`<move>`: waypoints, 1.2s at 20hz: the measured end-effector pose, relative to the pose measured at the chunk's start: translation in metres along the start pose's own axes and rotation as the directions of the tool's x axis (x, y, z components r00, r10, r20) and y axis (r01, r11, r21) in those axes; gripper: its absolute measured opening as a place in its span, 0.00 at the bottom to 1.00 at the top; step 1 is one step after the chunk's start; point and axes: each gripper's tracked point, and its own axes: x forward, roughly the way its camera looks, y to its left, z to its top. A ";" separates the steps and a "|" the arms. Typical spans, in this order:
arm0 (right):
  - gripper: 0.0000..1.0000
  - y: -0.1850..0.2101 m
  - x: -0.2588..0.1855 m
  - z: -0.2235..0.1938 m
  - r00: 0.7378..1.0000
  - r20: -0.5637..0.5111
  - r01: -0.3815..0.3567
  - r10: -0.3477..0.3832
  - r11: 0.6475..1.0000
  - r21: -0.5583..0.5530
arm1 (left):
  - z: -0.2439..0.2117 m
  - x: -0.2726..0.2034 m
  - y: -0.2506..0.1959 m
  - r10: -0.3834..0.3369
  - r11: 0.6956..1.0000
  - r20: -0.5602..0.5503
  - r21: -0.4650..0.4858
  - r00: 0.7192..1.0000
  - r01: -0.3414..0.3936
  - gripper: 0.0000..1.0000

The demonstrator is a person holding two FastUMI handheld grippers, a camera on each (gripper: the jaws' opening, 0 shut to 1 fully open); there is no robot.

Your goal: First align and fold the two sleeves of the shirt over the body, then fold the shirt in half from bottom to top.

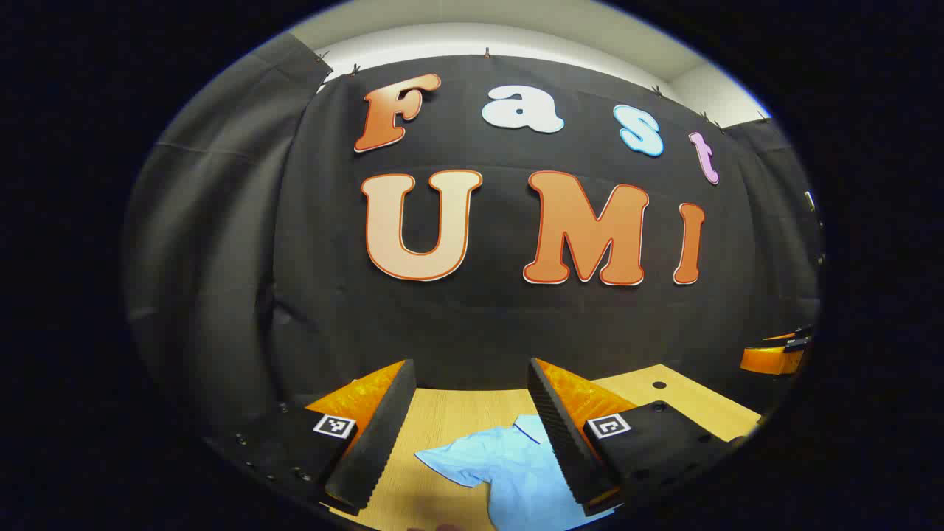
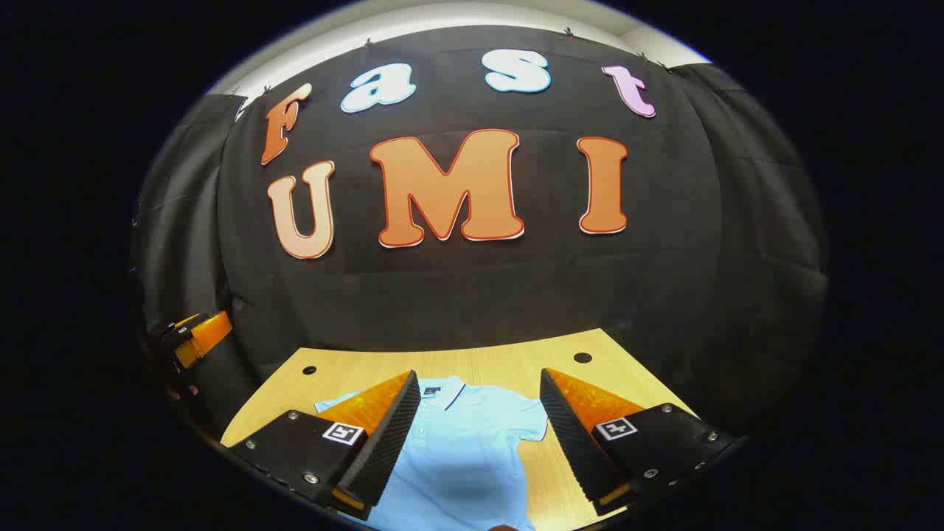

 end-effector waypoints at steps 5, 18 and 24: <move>0.99 -0.025 0.024 0.000 0.999 -0.040 -0.005 0.005 1.000 -0.006 | 0.013 0.013 -0.003 0.022 0.996 -0.009 -0.081 1.000 -0.023 0.99; 0.99 -0.067 0.057 -0.026 0.987 -0.160 -0.017 0.013 1.000 -0.023 | -0.004 0.046 -0.019 0.093 0.993 -0.038 -0.075 0.995 -0.095 0.99; 0.98 -0.084 0.109 -0.055 0.957 -0.285 0.052 -0.056 0.998 -0.024 | -0.019 0.072 -0.005 0.077 0.992 -0.072 -0.093 0.994 -0.083 0.99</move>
